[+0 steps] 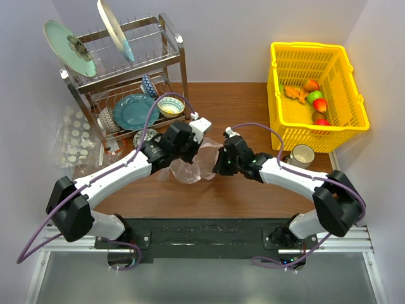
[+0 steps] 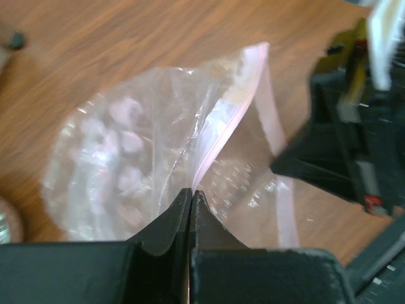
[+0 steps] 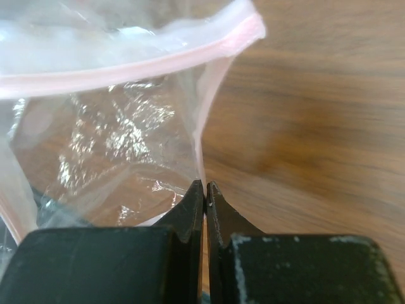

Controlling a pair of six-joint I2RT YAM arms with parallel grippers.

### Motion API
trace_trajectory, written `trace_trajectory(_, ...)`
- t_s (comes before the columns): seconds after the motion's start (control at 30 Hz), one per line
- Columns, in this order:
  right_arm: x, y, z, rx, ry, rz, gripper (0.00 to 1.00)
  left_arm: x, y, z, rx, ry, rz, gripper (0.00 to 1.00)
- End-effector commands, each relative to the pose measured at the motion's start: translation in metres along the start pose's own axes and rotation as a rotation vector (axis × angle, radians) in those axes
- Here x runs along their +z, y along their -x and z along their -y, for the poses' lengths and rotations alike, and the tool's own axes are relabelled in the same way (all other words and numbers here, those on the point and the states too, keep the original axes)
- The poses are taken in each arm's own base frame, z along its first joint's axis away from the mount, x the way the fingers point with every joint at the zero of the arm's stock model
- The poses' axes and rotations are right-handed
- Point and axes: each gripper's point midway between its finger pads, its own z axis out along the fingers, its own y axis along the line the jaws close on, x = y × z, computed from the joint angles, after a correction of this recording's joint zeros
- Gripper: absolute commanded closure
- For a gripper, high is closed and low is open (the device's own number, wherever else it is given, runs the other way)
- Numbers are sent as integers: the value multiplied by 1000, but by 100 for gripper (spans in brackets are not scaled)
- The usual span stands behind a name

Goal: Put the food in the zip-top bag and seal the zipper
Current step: Open the zipper of the food storage bag.

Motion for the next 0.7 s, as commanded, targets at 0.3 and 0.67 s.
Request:
trace_trajectory(0.3,-27,-15,97,-150,-427,18,100,31,-19,83,-113,-447,-102,100)
trace_trajectory(0.67,-57,13,92,-175,-447,115,76,4,15,62,-80,-336,52,100)
